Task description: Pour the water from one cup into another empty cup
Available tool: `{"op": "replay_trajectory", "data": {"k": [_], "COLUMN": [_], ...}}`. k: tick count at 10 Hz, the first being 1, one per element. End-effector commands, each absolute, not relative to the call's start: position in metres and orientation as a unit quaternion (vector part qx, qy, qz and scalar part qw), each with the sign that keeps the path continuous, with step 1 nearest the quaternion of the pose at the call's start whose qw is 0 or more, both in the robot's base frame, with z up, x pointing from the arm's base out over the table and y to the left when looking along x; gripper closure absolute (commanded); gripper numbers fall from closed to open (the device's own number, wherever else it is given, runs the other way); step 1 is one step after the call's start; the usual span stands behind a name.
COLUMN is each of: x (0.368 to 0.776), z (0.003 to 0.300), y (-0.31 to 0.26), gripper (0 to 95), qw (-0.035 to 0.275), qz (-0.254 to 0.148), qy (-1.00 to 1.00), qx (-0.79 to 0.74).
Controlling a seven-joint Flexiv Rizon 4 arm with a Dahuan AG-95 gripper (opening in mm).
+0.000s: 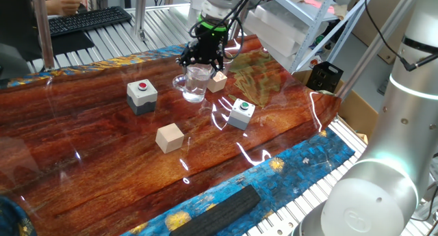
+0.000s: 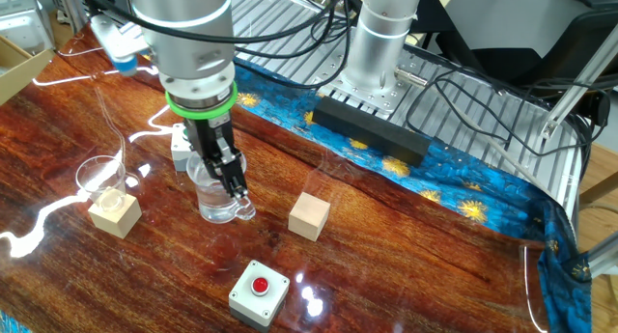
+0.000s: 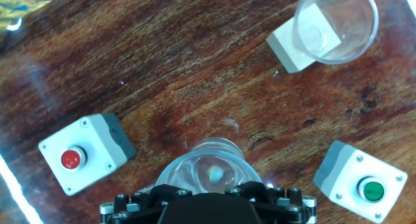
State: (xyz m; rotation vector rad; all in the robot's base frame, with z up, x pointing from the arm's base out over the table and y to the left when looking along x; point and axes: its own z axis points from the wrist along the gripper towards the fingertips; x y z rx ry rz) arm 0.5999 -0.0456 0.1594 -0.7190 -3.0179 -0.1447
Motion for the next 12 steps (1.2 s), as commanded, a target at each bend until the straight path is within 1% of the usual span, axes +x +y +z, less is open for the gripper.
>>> {"op": "replay_trajectory", "data": {"k": [1, 8, 12], "x": [0.5988, 0.5988, 0.5988], "z": [0.1598, 0.1598, 0.1598], "y": [-0.0451, -0.0451, -0.0451], "gripper": [95.0, 95.0, 95.0], "qw": [0.024, 0.028, 0.026], "qz": [-0.058, -0.060, -0.054], "qy": [-0.964, -0.949, -0.944], "qx": [-0.259, -0.308, -0.323]}}
